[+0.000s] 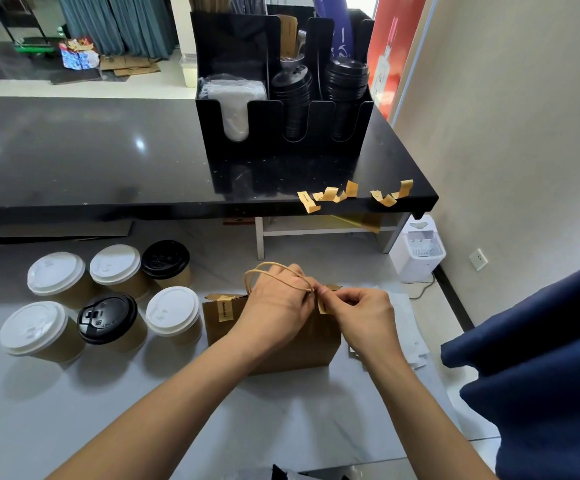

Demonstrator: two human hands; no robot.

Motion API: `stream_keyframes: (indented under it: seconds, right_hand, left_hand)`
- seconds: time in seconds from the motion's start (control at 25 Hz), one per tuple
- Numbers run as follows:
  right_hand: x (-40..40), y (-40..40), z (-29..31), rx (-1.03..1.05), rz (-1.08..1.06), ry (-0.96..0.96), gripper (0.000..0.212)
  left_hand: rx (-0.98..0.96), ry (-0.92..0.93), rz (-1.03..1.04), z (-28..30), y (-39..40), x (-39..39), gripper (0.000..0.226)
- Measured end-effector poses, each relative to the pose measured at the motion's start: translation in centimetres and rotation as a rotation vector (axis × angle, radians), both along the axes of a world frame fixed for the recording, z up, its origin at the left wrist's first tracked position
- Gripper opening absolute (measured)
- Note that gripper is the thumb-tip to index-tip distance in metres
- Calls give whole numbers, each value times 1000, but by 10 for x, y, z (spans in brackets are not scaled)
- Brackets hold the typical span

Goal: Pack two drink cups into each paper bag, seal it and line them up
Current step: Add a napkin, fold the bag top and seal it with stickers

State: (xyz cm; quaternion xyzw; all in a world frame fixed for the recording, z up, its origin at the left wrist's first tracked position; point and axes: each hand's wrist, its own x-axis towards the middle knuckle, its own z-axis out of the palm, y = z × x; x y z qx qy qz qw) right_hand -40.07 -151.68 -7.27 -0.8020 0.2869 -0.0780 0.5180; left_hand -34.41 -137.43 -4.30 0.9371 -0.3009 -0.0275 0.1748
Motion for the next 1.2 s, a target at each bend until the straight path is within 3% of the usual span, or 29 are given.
stream_keyframes:
  seconds: [0.28, 0.52, 0.76, 1.04, 1.2]
  right_hand:
    - [1, 3, 3, -180, -13, 73, 39]
    - [0, 0, 3, -111, 27, 122, 43]
    - [-11, -7, 2, 51, 126, -5, 17]
    - [-14, -3, -4, -174, 75, -15, 14]
    - [-13, -2, -4, -322, 55, 3, 24]
  left_hand:
    - [81, 37, -7, 8, -2, 0, 31]
    - [148, 68, -10, 12, -4, 2, 33]
    - [180, 117, -54, 10, -3, 6, 36]
    - [144, 132, -67, 6, -3, 11, 36]
    - [43, 96, -50, 1, -1, 9, 33]
